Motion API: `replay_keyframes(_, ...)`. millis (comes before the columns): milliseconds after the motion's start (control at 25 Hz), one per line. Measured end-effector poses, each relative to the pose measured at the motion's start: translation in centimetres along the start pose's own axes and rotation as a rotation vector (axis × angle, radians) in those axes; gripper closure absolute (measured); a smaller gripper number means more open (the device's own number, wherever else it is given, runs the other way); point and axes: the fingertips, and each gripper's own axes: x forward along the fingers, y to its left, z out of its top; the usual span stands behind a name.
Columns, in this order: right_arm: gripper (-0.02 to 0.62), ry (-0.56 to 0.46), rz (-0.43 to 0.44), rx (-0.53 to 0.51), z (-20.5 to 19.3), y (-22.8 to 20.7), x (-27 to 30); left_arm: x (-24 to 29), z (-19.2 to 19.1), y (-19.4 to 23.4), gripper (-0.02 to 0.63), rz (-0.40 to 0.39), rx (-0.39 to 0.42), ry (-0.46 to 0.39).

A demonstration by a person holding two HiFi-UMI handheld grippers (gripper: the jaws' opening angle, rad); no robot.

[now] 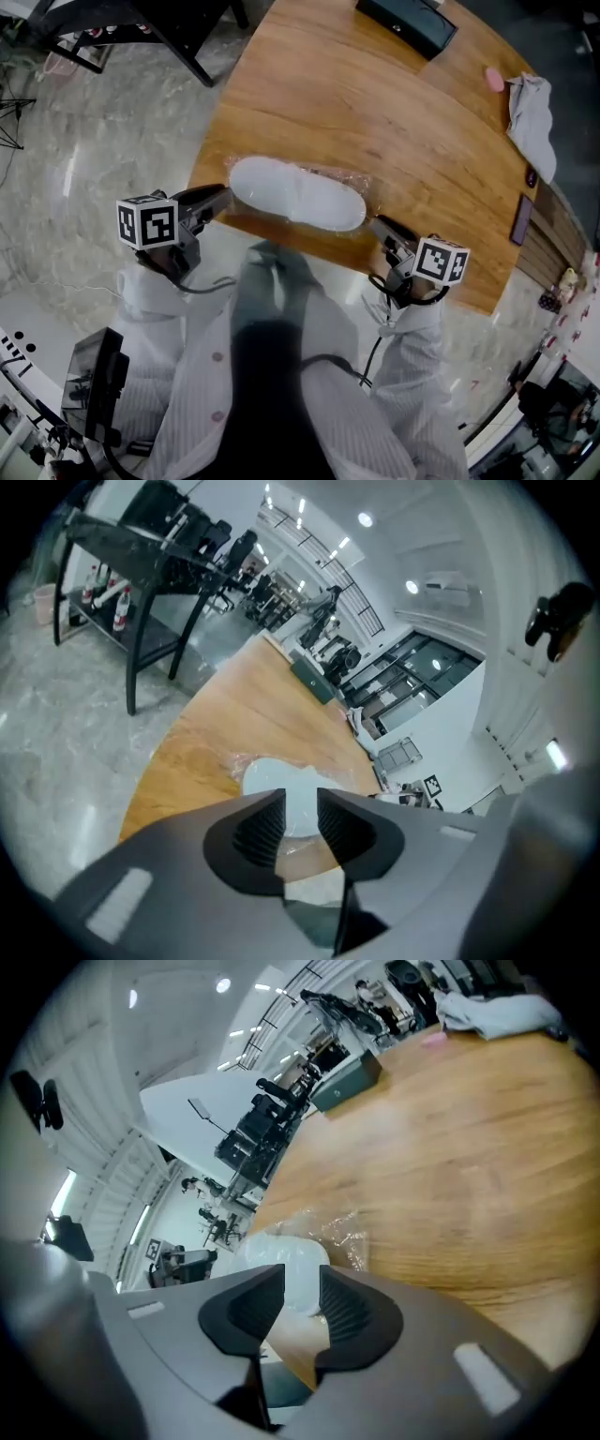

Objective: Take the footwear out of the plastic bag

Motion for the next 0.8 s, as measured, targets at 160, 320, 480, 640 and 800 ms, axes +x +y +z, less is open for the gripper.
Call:
replay_keyframes(160, 0.465, 0.117, 0.070, 0.125, -0.7, -1.9, 1.8, 1.5, -0.6, 1.8, 0.414, -0.059, -0.090, 0.127)
replay_keyframes(320, 0.463, 0.172, 0.126, 0.181, -1.0, -2.6, 2.7, 2.5, -0.7, 3.4, 0.416, -0.029, -0.088, 0.211)
replay_keyframes(480, 0.462, 0.201, 0.164, 0.184, -1.1, -3.7, 3.2, 4.0, -1.1, 4.0, 0.453, -0.042, -0.124, 0.299)
replay_keyframes(640, 0.463, 0.200, 0.258, 0.224, -1.0, -2.8, 3.5, 4.8, -1.6, 4.1, 0.470, -0.083, -0.165, 0.337)
replay_keyframes(800, 0.459, 0.249, 0.362, 0.194, -1.1, -1.0, 3.7, 5.0, -1.9, 4.2, 0.482, -0.090, -0.181, 0.361)
